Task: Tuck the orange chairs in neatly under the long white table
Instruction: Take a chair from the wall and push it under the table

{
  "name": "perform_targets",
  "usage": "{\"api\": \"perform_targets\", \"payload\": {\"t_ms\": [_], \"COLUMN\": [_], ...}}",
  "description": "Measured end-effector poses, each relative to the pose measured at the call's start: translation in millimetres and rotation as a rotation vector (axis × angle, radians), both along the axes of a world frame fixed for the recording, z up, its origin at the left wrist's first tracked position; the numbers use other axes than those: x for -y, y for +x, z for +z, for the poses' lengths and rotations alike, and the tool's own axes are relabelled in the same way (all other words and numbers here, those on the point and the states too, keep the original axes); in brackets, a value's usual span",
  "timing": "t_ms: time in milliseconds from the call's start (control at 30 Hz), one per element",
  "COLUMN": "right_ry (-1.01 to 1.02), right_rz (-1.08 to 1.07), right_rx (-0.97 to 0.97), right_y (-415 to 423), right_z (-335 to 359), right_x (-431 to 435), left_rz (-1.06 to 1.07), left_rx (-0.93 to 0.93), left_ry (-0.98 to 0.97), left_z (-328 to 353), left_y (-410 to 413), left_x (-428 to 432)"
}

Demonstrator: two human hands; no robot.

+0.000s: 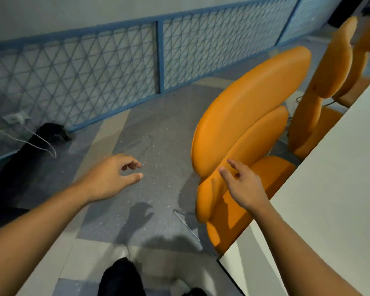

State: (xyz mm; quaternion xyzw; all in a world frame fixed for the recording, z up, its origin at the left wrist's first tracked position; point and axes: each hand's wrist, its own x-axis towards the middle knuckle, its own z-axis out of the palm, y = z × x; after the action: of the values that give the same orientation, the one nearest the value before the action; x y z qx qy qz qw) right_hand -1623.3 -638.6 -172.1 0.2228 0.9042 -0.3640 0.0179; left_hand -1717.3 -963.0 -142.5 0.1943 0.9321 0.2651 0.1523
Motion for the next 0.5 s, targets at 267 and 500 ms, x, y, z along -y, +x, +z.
{"api": "perform_targets", "payload": {"t_ms": [267,500], "right_ry": [-0.013,-0.038], "right_rz": [-0.344,-0.545], "right_rx": [-0.065,-0.179], "right_y": [-34.0,-57.3], "right_z": [21.3,59.1], "right_x": [32.4,49.3], "left_rz": [-0.289,-0.476], "left_rx": [-0.014,-0.071], "left_ry": [0.02,0.041], "left_z": [-1.9,14.3], "left_y": [-114.8,-186.0], "left_x": [22.2,5.3]}}
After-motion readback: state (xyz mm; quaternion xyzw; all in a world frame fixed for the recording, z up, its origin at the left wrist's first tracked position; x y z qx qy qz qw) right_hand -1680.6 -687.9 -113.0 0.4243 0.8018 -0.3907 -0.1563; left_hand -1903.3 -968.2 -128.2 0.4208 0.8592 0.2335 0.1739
